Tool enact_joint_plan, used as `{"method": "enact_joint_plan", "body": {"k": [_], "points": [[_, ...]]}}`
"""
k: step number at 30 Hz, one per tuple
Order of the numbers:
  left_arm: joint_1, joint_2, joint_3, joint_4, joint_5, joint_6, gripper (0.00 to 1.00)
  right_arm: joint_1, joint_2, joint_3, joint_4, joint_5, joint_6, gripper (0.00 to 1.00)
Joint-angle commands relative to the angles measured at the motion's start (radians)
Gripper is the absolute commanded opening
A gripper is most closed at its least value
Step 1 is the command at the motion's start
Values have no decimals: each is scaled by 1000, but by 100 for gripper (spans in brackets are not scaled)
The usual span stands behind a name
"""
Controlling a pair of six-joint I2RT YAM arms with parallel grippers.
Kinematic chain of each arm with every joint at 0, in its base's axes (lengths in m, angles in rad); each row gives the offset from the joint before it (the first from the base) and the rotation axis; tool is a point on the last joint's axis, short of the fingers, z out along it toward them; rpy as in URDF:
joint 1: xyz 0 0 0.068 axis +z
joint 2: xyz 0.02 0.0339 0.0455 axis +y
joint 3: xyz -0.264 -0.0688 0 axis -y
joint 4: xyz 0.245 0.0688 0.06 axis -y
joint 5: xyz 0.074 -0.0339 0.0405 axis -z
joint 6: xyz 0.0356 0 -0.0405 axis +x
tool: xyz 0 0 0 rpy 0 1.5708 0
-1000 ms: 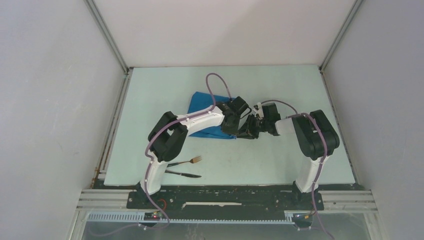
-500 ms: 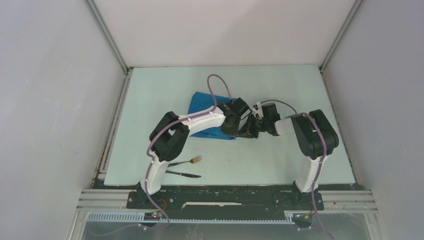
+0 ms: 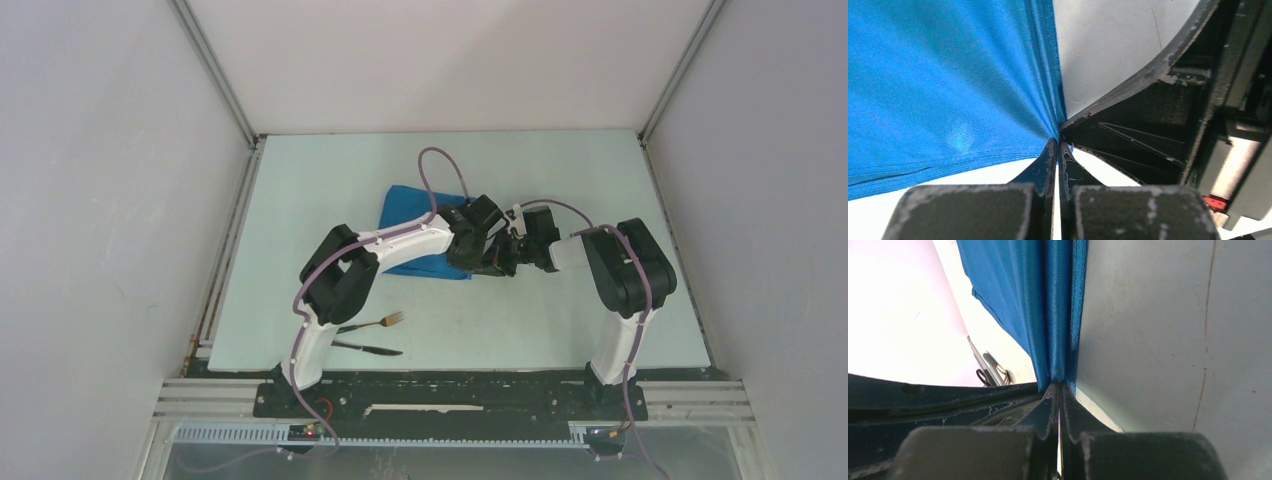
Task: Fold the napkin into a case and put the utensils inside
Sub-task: Smooth out the lower triangle-folded napkin at the center of the board.
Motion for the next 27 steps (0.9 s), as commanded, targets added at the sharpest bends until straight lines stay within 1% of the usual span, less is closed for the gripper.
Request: {"method": "enact_joint_plan", "body": {"k": [1, 8, 16, 18, 20, 22, 24, 27], "points": [[-20, -55, 50, 5, 9, -5, 0, 8, 8, 0, 31, -9, -8, 0], [-24, -20, 70, -9, 23, -5, 0, 8, 7, 0, 26, -9, -11, 0], [-25, -22, 59, -13, 26, -3, 0, 0, 1, -12, 32, 1, -2, 0], [-25, -26, 51, -21, 18, 2, 1, -4, -10, -20, 33, 7, 0, 3], [-25, -48, 42, -33, 14, 4, 10, -9, -27, -33, 22, 29, 1, 8], [-24, -84, 33, -43, 8, 6, 23, -15, -52, -48, 3, 54, 1, 13], [-22, -128, 33, -64, 8, 13, 36, -29, -85, -66, -19, 72, -4, 19], [-2, -223, 9, -100, 12, 29, 47, -61, -117, -78, -81, 80, -35, 30]]}}
